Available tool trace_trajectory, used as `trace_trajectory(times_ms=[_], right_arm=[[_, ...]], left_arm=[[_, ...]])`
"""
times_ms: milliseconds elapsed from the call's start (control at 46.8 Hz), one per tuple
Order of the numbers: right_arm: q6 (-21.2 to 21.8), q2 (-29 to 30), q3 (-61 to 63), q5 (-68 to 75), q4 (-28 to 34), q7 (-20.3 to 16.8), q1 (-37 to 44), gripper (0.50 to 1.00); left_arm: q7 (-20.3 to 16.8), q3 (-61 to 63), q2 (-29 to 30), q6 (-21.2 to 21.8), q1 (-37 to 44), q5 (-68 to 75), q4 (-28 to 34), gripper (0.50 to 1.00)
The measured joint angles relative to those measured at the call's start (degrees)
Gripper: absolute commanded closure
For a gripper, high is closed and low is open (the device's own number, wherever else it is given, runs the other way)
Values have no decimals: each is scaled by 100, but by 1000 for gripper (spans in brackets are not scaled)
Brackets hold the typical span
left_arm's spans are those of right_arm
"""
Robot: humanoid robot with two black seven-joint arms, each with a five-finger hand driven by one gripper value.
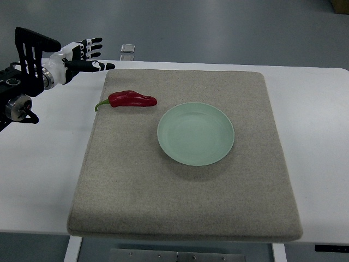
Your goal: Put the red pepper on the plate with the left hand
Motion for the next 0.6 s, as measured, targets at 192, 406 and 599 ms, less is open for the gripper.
trace_trajectory(times_ms=[192, 406, 599], right_arm=[[0, 0, 0, 0, 3, 0, 0, 572], [0, 0, 0, 0, 0, 0, 0, 572], [0, 0, 0, 0, 2, 0, 0, 572]], left_arm=[[-8, -20, 9, 0, 0, -8, -1, 504], [-13, -233, 43, 0, 0, -13, -1, 504], [-13, -257, 41, 0, 0, -16, -1, 504]])
